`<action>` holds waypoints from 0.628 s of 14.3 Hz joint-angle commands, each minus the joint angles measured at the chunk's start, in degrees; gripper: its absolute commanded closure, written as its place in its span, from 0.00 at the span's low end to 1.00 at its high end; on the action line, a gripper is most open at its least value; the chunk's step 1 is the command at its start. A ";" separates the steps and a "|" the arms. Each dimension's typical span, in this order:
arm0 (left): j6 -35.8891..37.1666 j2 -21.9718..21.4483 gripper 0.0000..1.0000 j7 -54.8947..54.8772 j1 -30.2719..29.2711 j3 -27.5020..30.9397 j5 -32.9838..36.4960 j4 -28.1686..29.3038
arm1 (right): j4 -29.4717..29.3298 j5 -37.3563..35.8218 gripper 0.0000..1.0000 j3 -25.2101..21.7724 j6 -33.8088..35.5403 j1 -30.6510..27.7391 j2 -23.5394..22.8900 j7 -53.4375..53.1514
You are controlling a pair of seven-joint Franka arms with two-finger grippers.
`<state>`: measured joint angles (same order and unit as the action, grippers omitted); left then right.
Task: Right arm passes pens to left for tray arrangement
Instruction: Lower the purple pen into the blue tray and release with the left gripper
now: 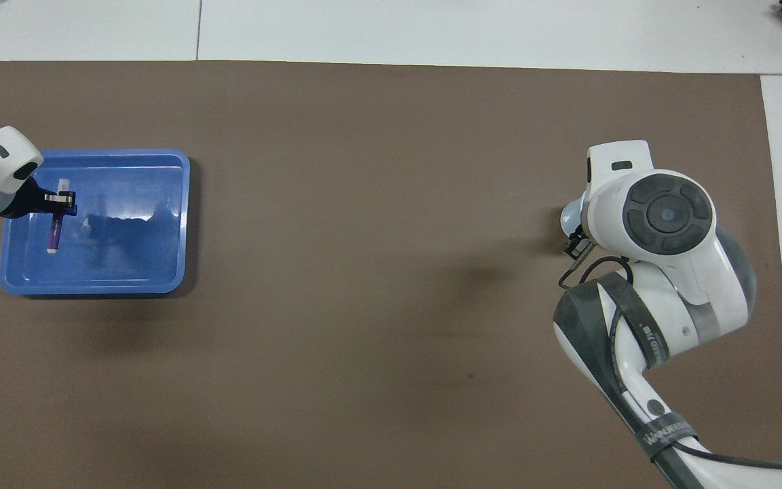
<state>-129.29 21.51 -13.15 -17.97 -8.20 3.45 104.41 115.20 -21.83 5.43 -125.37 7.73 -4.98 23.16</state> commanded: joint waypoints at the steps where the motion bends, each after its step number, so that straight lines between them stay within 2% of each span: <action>1: -2.89 0.73 1.00 -2.58 -1.71 -0.50 1.12 1.23 | 3.96 -2.07 0.14 0.10 -3.90 -0.52 0.41 0.39; 5: -5.00 0.73 1.00 -2.67 -2.77 -0.50 1.12 2.73 | 6.26 -2.51 0.16 0.01 -5.24 -1.31 1.11 0.48; 9: -7.20 0.73 1.00 -3.55 -3.39 -0.59 1.12 4.84 | 6.88 -6.55 0.21 0.01 -5.15 -1.58 1.64 0.31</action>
<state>-134.43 22.63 -15.89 -20.23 -8.22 3.45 107.48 120.24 -26.34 5.22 -129.35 7.04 -4.95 23.17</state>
